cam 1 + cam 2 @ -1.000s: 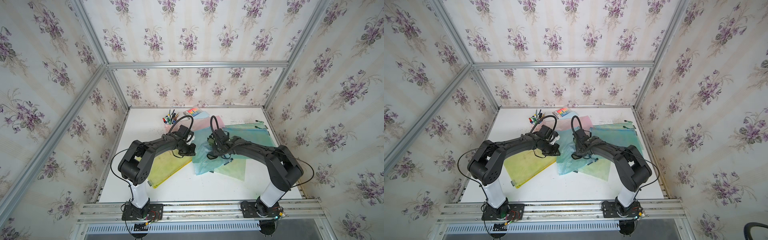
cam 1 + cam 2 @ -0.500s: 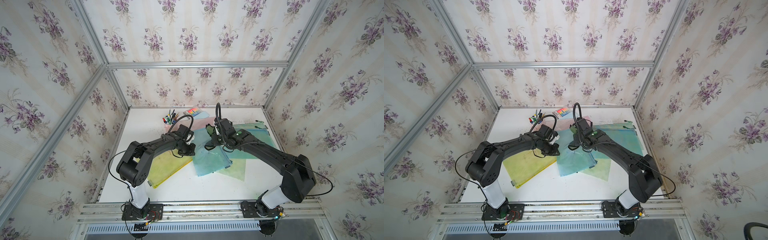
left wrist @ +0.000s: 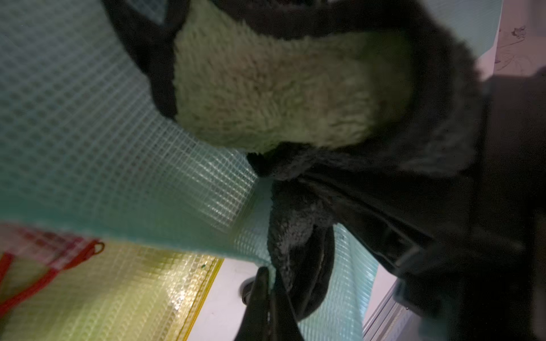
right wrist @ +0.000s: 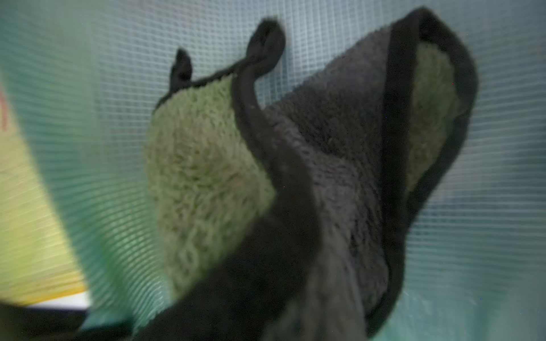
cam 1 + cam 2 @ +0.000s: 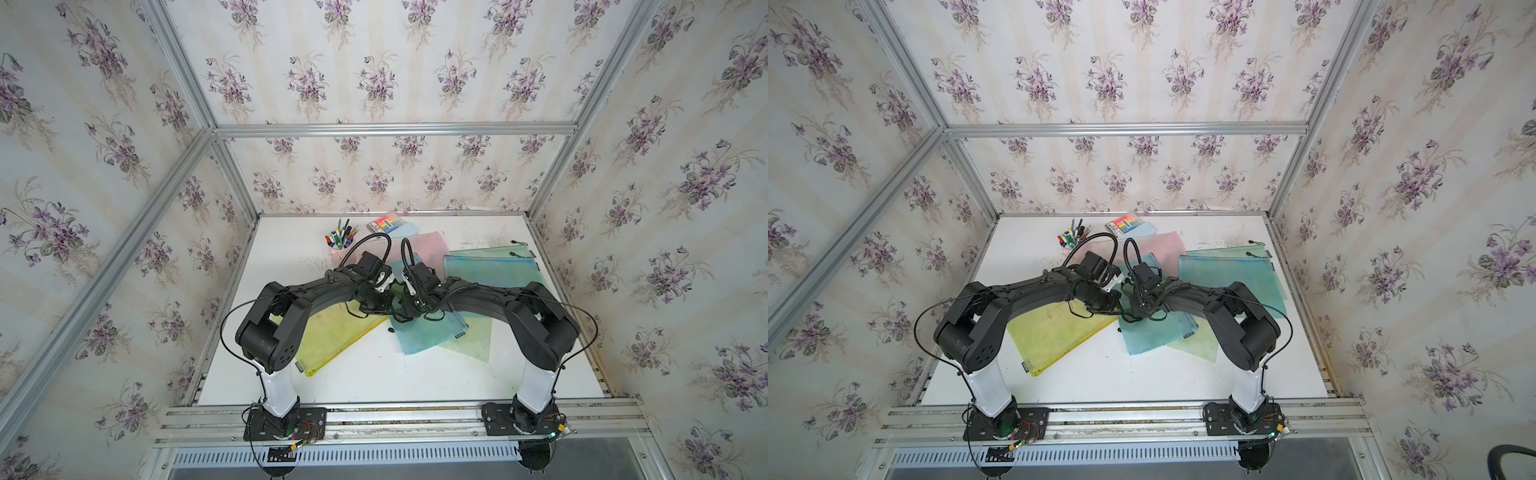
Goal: Wipe the document bag
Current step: Wipe the dirt from the document bag.
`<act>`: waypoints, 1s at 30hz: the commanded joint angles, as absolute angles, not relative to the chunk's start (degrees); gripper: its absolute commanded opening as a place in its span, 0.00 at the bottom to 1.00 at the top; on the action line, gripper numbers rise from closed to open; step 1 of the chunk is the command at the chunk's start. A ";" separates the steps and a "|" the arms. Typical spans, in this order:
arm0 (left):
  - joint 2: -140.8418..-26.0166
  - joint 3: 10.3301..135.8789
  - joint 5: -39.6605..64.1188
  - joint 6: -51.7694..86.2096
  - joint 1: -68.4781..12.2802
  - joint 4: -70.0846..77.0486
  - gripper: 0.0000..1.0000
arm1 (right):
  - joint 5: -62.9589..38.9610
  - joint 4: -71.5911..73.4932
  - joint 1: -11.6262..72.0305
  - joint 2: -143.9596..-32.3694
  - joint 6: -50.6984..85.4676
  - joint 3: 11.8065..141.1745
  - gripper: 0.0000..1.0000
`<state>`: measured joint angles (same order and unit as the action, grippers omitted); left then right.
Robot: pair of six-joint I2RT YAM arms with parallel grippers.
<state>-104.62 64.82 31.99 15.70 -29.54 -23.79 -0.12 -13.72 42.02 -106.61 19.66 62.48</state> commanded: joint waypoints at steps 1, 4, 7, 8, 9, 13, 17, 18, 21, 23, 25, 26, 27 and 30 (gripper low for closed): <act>-103.68 63.89 31.76 15.88 -29.42 -21.94 0.00 | 5.60 -13.93 41.88 -109.01 24.85 59.90 0.09; -103.10 63.47 31.28 16.46 -29.36 -21.36 0.00 | 11.64 -18.61 41.75 -110.74 26.28 58.99 0.08; -103.02 63.55 30.22 16.30 -29.03 -22.15 0.00 | 18.15 -23.65 40.86 -111.03 27.05 57.31 0.08; -103.01 63.29 30.36 16.35 -28.84 -22.07 0.00 | 19.06 -24.57 40.16 -110.43 27.07 56.23 0.08; -103.05 63.11 30.49 16.28 -28.67 -21.97 0.00 | 19.35 -25.35 39.10 -109.73 27.32 55.11 0.08; -103.68 63.11 30.80 15.38 -28.45 -22.88 0.00 | 19.54 -27.36 36.76 -106.95 27.11 52.78 0.08; -104.26 63.71 30.61 13.87 -28.46 -24.45 0.00 | 18.00 -30.10 37.28 -103.59 26.69 55.66 0.07; -104.37 63.98 30.30 13.38 -28.46 -25.05 0.00 | 17.13 -29.63 37.90 -101.89 26.23 56.52 0.08; -104.87 64.72 30.01 12.66 -28.45 -26.16 0.00 | 13.01 -28.47 39.24 -98.82 25.08 60.18 0.09; -104.94 64.88 29.90 12.56 -28.46 -26.35 0.00 | 13.07 -29.80 39.85 -98.40 24.71 63.38 0.09; -104.69 65.03 29.43 12.48 -28.45 -26.45 0.00 | 13.11 -29.67 39.99 -97.78 23.95 65.01 0.09; -104.59 64.96 29.44 12.47 -28.44 -26.37 0.00 | 12.72 -28.82 39.99 -97.49 23.75 65.13 0.09; -104.60 65.18 29.43 12.38 -28.47 -26.37 0.00 | 11.47 -27.39 39.97 -97.47 23.33 64.67 0.09; -105.29 65.88 29.41 12.39 -28.43 -26.72 0.00 | 8.39 -25.06 40.99 -100.58 23.20 63.43 0.09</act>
